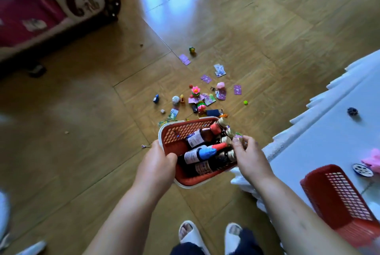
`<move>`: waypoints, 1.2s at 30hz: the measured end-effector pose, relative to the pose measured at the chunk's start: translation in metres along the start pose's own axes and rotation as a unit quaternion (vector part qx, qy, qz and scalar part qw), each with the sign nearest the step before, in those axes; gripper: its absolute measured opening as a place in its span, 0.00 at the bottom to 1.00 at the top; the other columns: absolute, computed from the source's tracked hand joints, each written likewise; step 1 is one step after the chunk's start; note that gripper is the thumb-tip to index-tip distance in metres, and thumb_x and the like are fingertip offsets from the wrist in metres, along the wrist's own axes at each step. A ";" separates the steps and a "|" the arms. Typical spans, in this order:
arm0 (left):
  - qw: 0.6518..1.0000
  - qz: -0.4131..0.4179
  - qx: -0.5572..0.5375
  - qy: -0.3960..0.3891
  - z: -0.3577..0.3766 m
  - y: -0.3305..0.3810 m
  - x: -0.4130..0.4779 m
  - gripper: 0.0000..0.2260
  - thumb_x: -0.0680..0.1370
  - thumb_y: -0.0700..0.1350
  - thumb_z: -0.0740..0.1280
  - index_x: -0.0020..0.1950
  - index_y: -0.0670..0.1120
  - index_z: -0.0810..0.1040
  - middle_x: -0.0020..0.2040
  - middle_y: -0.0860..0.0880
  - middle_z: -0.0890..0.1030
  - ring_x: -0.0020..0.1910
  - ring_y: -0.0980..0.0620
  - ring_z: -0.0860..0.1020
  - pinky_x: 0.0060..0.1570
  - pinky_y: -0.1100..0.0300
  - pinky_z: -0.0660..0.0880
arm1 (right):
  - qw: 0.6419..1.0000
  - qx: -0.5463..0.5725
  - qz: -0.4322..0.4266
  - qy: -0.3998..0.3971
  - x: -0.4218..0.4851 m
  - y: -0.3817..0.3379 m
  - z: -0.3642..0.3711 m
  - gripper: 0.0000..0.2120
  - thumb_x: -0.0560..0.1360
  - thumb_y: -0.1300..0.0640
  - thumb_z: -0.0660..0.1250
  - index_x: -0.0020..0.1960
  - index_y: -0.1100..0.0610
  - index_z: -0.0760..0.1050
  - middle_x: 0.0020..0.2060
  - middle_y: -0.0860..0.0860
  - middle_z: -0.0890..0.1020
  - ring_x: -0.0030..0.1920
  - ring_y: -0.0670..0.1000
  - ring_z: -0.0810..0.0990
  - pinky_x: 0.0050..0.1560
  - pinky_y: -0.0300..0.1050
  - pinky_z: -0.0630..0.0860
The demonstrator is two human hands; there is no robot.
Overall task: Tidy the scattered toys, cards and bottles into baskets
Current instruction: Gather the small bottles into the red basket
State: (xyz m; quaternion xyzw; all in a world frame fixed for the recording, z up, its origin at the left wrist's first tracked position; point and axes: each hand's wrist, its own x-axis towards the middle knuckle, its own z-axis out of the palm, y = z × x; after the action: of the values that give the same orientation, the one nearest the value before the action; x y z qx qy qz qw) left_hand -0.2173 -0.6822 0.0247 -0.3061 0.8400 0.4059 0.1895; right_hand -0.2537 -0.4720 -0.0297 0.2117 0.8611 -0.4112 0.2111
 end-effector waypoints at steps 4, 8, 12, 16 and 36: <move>1.000 -0.014 -0.024 -0.007 -0.016 0.007 0.038 0.19 0.62 0.48 0.58 0.52 0.51 0.75 0.44 0.48 0.83 0.45 0.43 0.82 0.48 0.44 0.80 | 1.000 -0.008 0.004 0.004 0.027 -0.027 0.012 0.20 0.79 0.44 0.58 0.63 0.57 0.71 0.54 0.55 0.80 0.57 0.58 0.77 0.58 0.54 0.73; 0.999 -0.010 -0.027 -0.018 -0.032 0.033 0.086 0.18 0.63 0.47 0.58 0.52 0.50 0.75 0.44 0.49 0.82 0.45 0.46 0.81 0.48 0.45 0.80 | 0.999 -0.035 0.018 0.002 0.069 -0.059 0.021 0.21 0.79 0.43 0.56 0.63 0.56 0.70 0.55 0.55 0.79 0.57 0.59 0.76 0.54 0.50 0.72; 1.000 -0.006 -0.021 -0.016 -0.050 0.046 0.136 0.18 0.63 0.48 0.58 0.52 0.51 0.74 0.44 0.49 0.83 0.45 0.45 0.81 0.48 0.44 0.80 | 0.999 -0.037 0.014 -0.009 0.110 -0.102 0.034 0.21 0.80 0.43 0.55 0.64 0.56 0.69 0.58 0.57 0.78 0.59 0.59 0.75 0.56 0.50 0.70; 1.000 -0.002 -0.011 -0.028 -0.078 0.056 0.182 0.18 0.64 0.48 0.58 0.53 0.53 0.74 0.43 0.49 0.83 0.43 0.46 0.82 0.46 0.44 0.80 | 0.999 -0.033 0.030 -0.011 0.141 -0.144 0.053 0.22 0.80 0.42 0.55 0.65 0.56 0.68 0.60 0.57 0.78 0.61 0.59 0.75 0.58 0.50 0.70; 0.973 0.076 0.161 -0.148 -0.197 0.087 0.420 0.16 0.66 0.48 0.58 0.52 0.50 0.73 0.47 0.46 0.82 0.47 0.43 0.80 0.50 0.47 0.78 | 0.978 0.077 0.176 0.080 0.227 -0.258 0.203 0.22 0.81 0.43 0.54 0.65 0.58 0.69 0.56 0.57 0.78 0.50 0.57 0.74 0.46 0.46 0.68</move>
State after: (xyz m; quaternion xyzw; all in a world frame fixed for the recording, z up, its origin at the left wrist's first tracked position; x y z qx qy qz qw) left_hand -0.6001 -0.9488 -0.0458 -0.1432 0.8778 0.3193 0.3271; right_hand -0.5408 -0.7381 -0.1079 0.4073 0.7904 -0.4143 0.1941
